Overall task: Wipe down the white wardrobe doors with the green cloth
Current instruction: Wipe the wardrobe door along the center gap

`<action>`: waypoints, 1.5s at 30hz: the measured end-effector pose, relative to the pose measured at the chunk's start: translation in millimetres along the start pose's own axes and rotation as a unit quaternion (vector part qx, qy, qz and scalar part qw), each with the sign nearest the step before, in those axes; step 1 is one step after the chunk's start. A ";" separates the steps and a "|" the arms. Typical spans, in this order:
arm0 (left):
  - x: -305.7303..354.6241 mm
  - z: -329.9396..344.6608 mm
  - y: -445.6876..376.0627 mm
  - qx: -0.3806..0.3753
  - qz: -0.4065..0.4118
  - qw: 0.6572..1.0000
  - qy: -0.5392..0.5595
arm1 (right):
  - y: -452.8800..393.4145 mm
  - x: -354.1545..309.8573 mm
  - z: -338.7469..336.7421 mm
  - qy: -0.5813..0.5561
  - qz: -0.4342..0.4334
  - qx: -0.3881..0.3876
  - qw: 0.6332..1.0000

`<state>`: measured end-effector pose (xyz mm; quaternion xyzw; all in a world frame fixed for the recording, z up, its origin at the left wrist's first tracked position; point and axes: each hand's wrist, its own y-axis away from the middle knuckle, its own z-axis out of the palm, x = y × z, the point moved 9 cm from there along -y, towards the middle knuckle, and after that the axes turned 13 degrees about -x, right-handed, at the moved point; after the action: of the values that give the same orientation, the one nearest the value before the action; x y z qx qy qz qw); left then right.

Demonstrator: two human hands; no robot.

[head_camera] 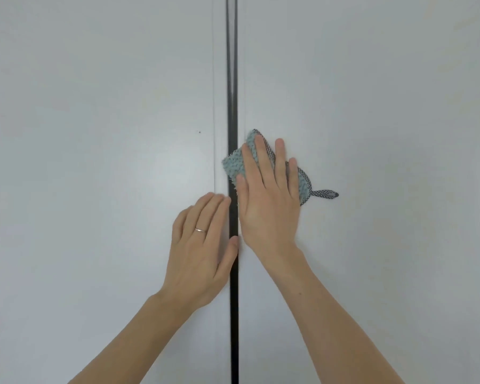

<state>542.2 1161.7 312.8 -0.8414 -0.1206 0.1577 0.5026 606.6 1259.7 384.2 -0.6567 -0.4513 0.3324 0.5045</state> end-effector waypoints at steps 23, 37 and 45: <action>-22.8 -82.5 -118.0 0.072 -0.032 0.993 0.084 | -197.2 -15.8 -66.3 0.038 -0.049 0.027 0.998; 0.0 11.5 62.2 0.027 -0.048 0.987 0.154 | 169.8 -19.4 44.9 0.013 -0.029 -0.008 0.999; 19.5 70.8 170.1 -0.070 -0.045 0.983 0.161 | 394.8 -20.4 113.4 -0.016 0.001 -0.126 0.992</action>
<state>540.3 1146.8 128.1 -0.8827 -0.0866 -0.0119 0.4618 599.5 1248.9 -26.9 -0.7100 -0.4971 0.2838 0.4103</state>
